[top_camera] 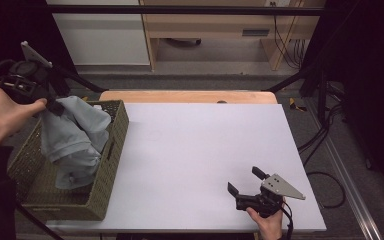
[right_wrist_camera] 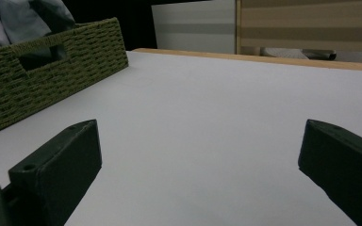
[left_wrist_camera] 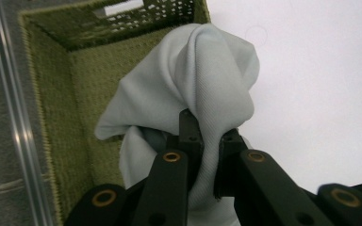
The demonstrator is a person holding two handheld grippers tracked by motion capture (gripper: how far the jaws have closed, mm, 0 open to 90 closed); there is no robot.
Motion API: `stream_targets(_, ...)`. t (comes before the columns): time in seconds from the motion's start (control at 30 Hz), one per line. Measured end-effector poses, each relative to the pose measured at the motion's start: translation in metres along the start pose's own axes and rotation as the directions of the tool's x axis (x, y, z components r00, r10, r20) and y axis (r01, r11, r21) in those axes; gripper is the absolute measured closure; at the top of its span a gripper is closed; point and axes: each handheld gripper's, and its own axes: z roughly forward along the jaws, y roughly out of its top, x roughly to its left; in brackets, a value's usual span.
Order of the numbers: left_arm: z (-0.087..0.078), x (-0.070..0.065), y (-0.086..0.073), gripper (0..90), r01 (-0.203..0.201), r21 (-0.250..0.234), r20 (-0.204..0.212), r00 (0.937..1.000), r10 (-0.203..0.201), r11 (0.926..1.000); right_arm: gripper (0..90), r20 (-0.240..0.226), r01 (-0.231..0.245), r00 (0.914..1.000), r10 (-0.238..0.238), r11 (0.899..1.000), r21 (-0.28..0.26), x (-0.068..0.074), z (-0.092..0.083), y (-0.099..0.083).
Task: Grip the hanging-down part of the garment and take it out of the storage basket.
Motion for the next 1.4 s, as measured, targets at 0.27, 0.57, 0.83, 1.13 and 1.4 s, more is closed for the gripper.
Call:
stream_targets(0.27, -0.037, -0.008, 0.005, 84.4, -0.013, -0.046, -0.007, 0.9999, 0.012, 0.9989, 0.3, -0.027, 0.010, 0.9996, -0.010, 1.000, -0.006, 0.007, 0.005, 0.005)
stream_targets(0.57, -0.043, -0.017, 0.013, 84.4, -0.027, -0.047, -0.013, 0.9996, 0.027, 0.9985, 0.3, -0.139, 0.035, 0.9895, -0.039, 0.999, -0.029, 0.037, 0.031, 0.027)
stream_targets(0.83, -0.045, -0.017, 0.014, 84.4, -0.029, -0.038, -0.016, 0.9995, 0.029, 0.9989, 0.3, -0.263, 0.042, 0.9631, -0.056, 0.997, -0.057, 0.079, 0.068, 0.053)
stream_targets(1.13, -0.048, -0.012, 0.013, 84.4, -0.019, -0.033, -0.011, 0.9998, 0.018, 0.9993, 1.5, -0.350, 0.057, 0.9340, -0.072, 0.997, -0.053, 0.129, 0.117, 0.071)
stream_targets(1.4, -0.052, -0.012, 0.014, 84.3, -0.024, -0.034, -0.014, 0.9996, 0.024, 0.9991, 3.0, -0.436, 0.062, 0.8976, -0.067, 0.998, -0.025, 0.171, 0.161, 0.080)
